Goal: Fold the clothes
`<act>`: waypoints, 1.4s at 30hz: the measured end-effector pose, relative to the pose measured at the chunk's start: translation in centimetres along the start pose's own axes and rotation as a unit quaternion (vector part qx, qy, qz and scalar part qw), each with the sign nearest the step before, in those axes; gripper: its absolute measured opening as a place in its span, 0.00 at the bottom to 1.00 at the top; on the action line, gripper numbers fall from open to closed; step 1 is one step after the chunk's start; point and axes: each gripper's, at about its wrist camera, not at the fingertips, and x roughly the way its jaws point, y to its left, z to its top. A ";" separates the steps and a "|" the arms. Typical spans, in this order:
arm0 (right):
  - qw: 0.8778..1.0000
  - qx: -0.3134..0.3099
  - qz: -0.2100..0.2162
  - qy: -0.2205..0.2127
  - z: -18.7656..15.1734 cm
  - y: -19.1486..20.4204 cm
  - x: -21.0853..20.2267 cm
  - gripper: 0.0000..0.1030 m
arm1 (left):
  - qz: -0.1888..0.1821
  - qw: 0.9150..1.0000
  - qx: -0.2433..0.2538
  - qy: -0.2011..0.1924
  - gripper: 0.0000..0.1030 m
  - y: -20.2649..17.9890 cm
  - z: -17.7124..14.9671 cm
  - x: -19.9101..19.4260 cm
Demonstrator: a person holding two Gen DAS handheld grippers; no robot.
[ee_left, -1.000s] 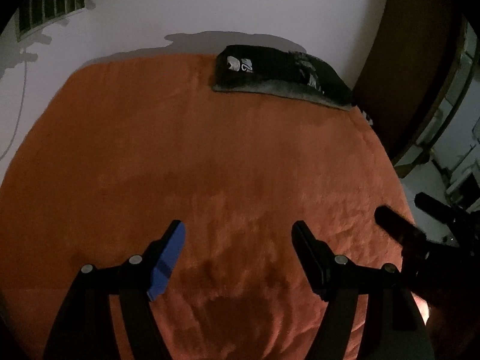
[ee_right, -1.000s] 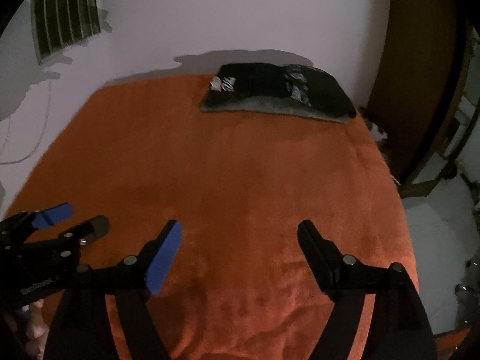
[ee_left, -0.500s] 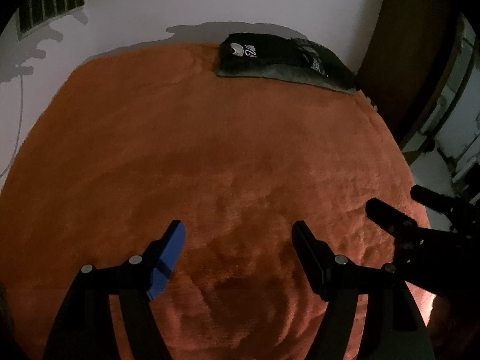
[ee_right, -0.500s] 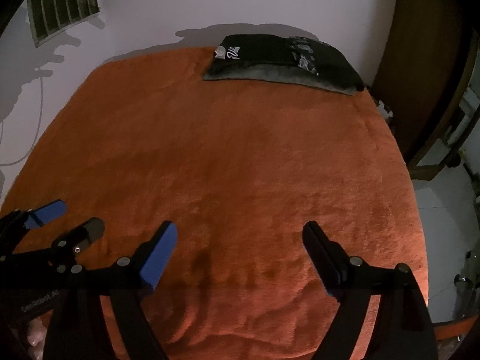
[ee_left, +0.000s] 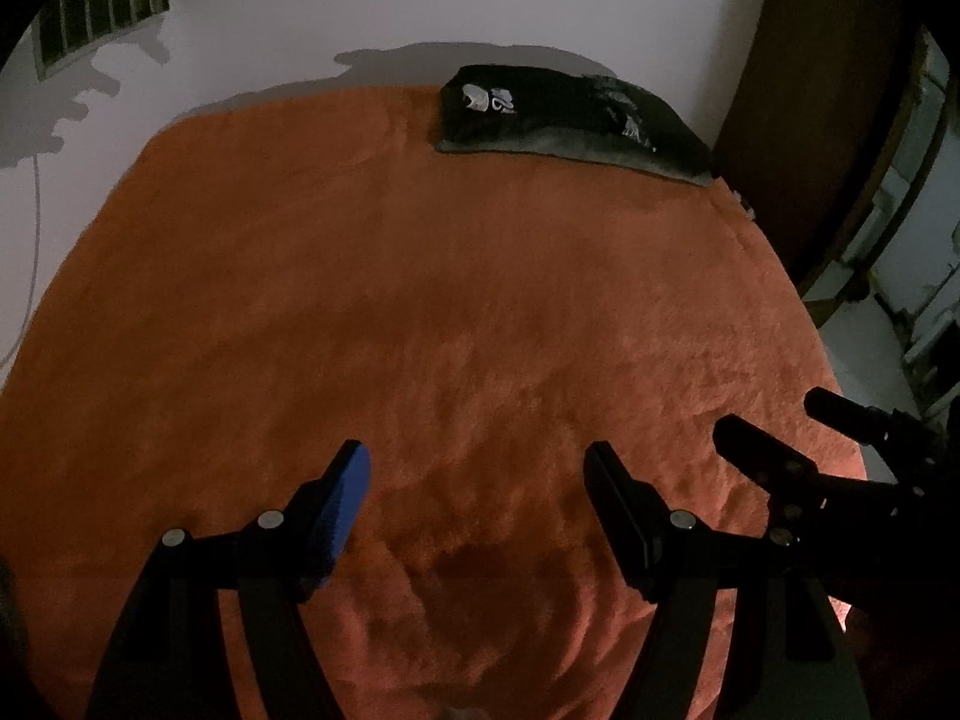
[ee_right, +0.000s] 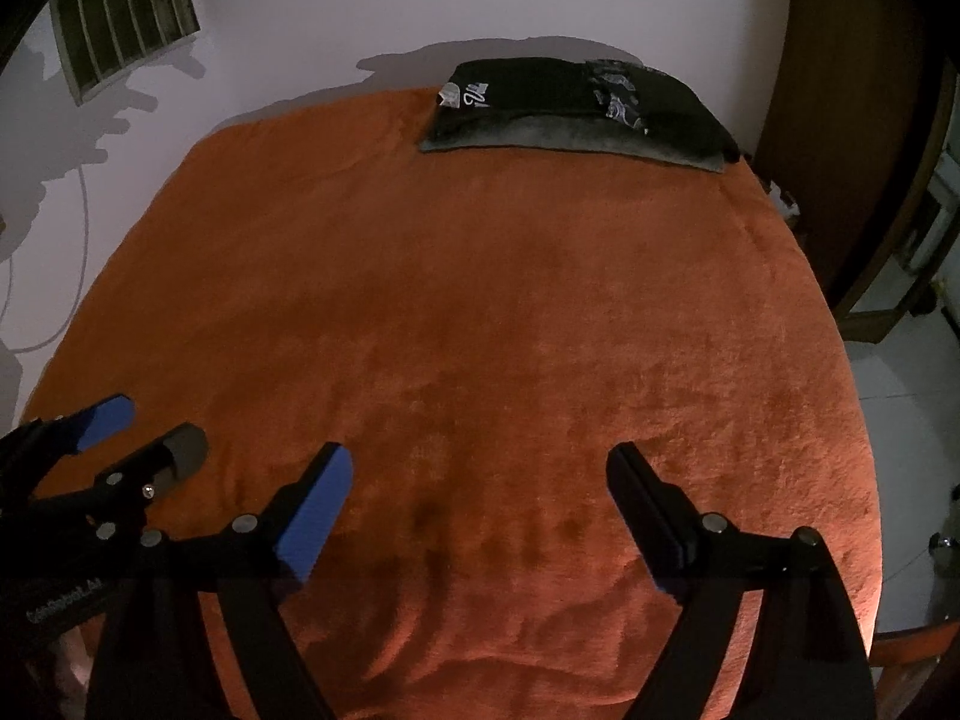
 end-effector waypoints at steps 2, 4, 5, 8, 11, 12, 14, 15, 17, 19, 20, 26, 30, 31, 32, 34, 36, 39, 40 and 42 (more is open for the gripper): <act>1.000 -0.010 -0.008 -0.005 -0.3 0.2 -0.1 0.84 | -0.003 1.000 -0.012 -0.002 0.72 0.2 0.0 0.0; 1.000 -0.009 -0.010 -0.007 -0.5 0.2 -0.2 0.84 | -0.005 1.000 -0.017 -0.005 0.72 0.2 -0.2 -0.1; 1.000 -0.004 -0.006 -0.008 -0.5 0.1 -0.3 0.84 | -0.006 1.000 -0.017 -0.005 0.72 0.1 -0.3 -0.1; 1.000 0.000 -0.005 -0.010 -0.4 -0.2 -0.4 0.84 | -0.008 1.000 -0.006 -0.001 0.73 -0.2 -0.4 -0.1; 1.000 -0.004 -0.008 -0.011 -0.5 -0.2 -0.4 0.84 | -0.007 1.000 0.002 0.005 0.73 -0.5 -0.8 0.1; 1.000 -0.004 -0.008 -0.011 -0.6 -0.1 -0.5 0.84 | -0.007 1.000 0.002 0.007 0.73 -0.4 -0.8 0.1; 1.000 -0.005 -0.006 -0.009 -0.7 0.0 -0.4 0.85 | -0.010 1.000 0.002 0.011 0.73 -0.4 -1.0 0.3; 1.000 -0.007 -0.005 -0.007 -0.6 0.0 -0.3 0.85 | -0.012 1.000 0.001 0.013 0.73 -0.4 -1.1 0.3; 1.000 -0.004 -0.001 -0.009 -0.7 0.0 -0.3 0.86 | -0.011 1.000 0.001 0.013 0.73 -0.5 -1.0 0.4; 1.000 0.001 0.003 -0.009 -0.7 -0.1 -0.2 0.87 | -0.005 1.000 0.002 0.013 0.74 -0.5 -1.1 0.5; 1.000 0.004 0.006 -0.008 -0.7 -0.2 -0.2 0.88 | 0.002 1.000 0.003 0.013 0.74 -0.5 -1.2 0.5; 1.000 0.002 0.006 -0.009 -0.5 0.1 -0.1 0.90 | 0.003 1.000 -0.003 0.015 0.74 -0.2 -1.2 0.7; 1.000 -0.001 0.009 -0.005 -0.6 0.4 0.1 0.90 | 0.003 1.000 -0.007 0.015 0.74 0.1 -1.3 0.7; 1.000 -0.001 0.008 -0.005 -0.6 0.5 0.2 0.90 | 0.003 1.000 -0.007 0.015 0.74 0.1 -1.4 0.7; 1.000 -0.002 0.007 -0.004 -0.6 0.5 0.2 0.90 | 0.002 1.000 -0.008 0.016 0.74 0.1 -1.4 0.8; 1.000 -0.002 0.002 -0.004 -0.5 0.4 0.3 0.90 | 0.001 1.000 -0.008 0.015 0.74 0.3 -1.5 0.7; 1.000 0.002 0.003 -0.001 -0.6 0.4 0.5 0.90 | 0.004 1.000 -0.010 0.013 0.74 0.5 -1.5 0.7; 1.000 0.002 0.005 0.003 -0.9 0.5 0.7 0.90 | -0.002 1.000 -0.015 0.013 0.74 0.8 -1.5 0.7; 1.000 0.000 0.006 0.004 -1.0 0.5 0.8 0.90 | -0.002 1.000 -0.018 0.015 0.74 0.8 -1.5 0.8; 1.000 -0.001 0.007 0.006 -1.0 0.5 0.8 0.90 | -0.003 1.000 -0.021 0.016 0.74 0.9 -1.6 0.8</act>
